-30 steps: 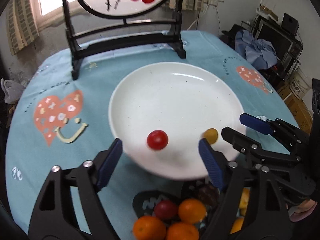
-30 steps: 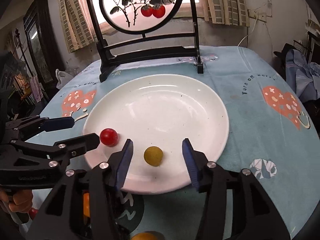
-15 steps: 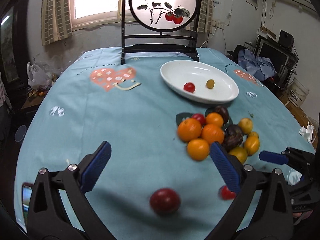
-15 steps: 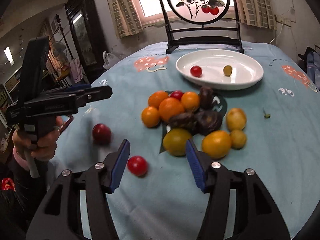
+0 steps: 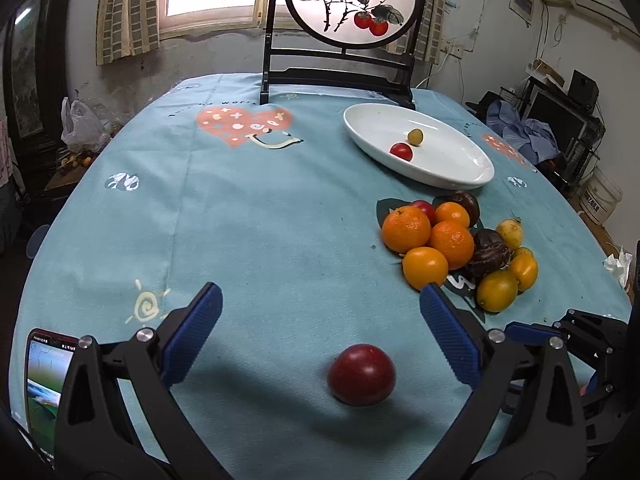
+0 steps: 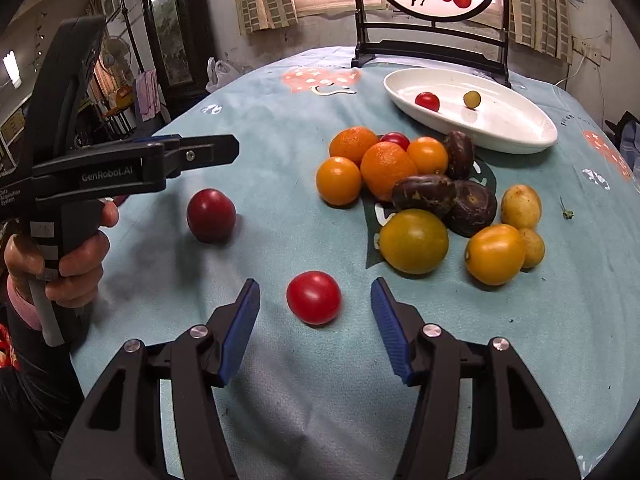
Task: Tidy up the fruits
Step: 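Grasp the large red plum with the left tool while the right grasps a red cherry tomato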
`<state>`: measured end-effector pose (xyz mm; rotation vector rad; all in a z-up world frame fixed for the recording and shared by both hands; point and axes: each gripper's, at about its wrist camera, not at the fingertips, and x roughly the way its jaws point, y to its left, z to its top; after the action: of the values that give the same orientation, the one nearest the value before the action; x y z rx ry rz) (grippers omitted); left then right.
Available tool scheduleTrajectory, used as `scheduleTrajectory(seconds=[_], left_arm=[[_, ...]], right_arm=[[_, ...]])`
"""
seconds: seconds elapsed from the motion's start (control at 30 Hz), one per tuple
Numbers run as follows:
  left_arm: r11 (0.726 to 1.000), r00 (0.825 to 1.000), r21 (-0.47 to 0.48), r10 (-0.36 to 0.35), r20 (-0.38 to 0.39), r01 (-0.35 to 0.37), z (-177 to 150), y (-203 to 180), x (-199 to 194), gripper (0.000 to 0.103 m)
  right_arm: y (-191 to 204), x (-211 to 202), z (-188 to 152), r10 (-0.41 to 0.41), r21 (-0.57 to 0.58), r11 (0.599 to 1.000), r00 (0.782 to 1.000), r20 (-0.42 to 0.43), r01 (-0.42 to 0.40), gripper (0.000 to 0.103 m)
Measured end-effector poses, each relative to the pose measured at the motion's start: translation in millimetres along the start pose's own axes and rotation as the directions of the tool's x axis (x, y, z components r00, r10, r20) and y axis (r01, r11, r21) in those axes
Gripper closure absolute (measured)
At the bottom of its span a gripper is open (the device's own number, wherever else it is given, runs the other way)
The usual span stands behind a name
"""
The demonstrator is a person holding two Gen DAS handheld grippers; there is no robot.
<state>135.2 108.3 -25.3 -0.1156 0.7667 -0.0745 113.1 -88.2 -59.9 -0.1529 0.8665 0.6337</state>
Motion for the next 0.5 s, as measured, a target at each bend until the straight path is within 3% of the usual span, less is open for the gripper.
scheduleTrajectory(seconds=[0.07, 0.2, 0.5], left_arm=[[1.0, 1.0, -0.009, -0.009, 0.001, 0.009, -0.3, 2.8, -0.5, 0.002], [1.0, 1.0, -0.016, -0.004, -0.002, 0.004, -1.3, 4.3, 0.3, 0.002], [1.0, 1.0, -0.028, -0.004, -0.003, 0.004, -1.8, 7.7, 1.8, 0.002]], right_arm=[[0.9, 1.7, 0.3, -0.009, -0.003, 1.0, 1.0, -0.009, 0.009, 0.045], [3.1, 8.0, 2.7, -0.019, -0.009, 1.0, 0.999, -0.035, 0.018, 0.056], [7.8, 12.5, 2.2, -0.04, -0.031, 0.999, 0.998, -0.05, 0.039, 0.062]])
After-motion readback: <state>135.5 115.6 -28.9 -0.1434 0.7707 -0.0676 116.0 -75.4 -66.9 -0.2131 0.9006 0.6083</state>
